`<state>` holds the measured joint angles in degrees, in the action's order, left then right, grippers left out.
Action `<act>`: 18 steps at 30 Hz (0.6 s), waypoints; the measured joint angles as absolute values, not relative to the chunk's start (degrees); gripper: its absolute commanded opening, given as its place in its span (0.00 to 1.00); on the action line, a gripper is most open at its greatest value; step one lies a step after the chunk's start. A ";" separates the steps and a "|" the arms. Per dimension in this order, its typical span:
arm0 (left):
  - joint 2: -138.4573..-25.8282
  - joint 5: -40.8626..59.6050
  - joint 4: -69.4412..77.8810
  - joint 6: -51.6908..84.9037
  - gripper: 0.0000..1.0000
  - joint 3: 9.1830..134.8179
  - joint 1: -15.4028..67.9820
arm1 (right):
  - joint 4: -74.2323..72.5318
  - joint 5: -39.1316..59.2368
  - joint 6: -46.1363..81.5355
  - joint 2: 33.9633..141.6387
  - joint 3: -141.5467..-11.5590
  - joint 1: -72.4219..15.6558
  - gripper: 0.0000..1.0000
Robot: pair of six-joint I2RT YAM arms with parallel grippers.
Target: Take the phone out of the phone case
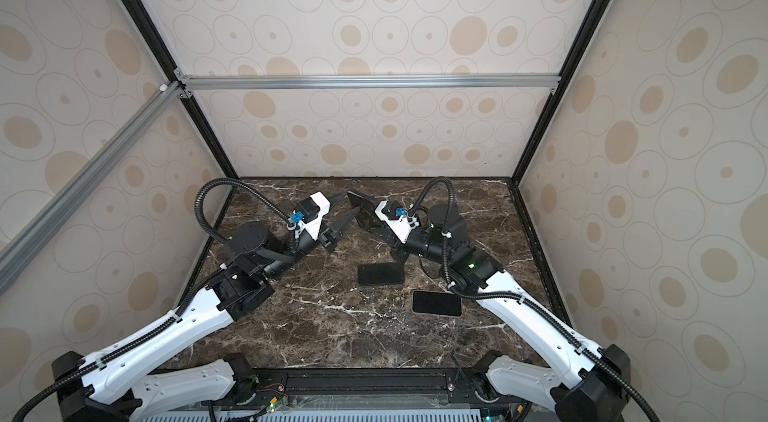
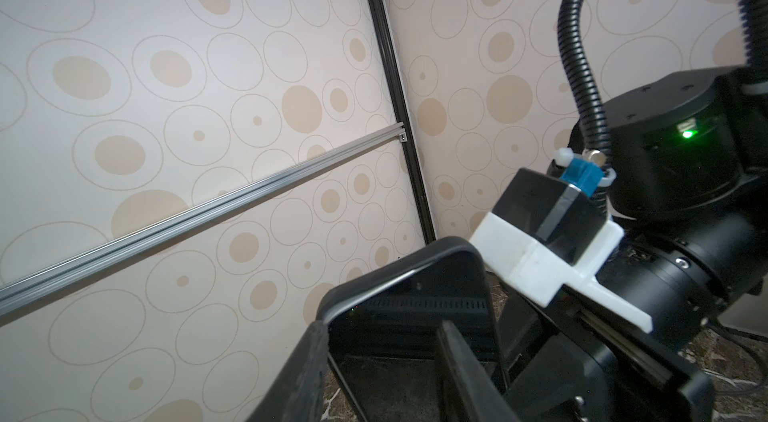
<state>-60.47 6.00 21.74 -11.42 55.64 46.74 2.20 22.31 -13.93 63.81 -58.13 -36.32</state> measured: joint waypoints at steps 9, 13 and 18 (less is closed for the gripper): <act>-60.75 6.02 21.71 -11.46 0.37 55.77 46.78 | 2.17 23.09 -13.91 63.88 -58.39 -36.32 0.00; -60.84 6.04 21.74 -11.46 0.37 55.79 46.78 | 2.20 23.29 -13.91 63.88 -58.39 -36.32 0.00; -60.97 6.11 21.71 -11.49 0.41 55.90 46.81 | 2.17 23.55 -13.91 63.88 -58.39 -36.25 0.00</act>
<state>-60.97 6.11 21.71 -11.49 55.90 46.81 2.17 23.55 -13.91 63.88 -58.39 -36.25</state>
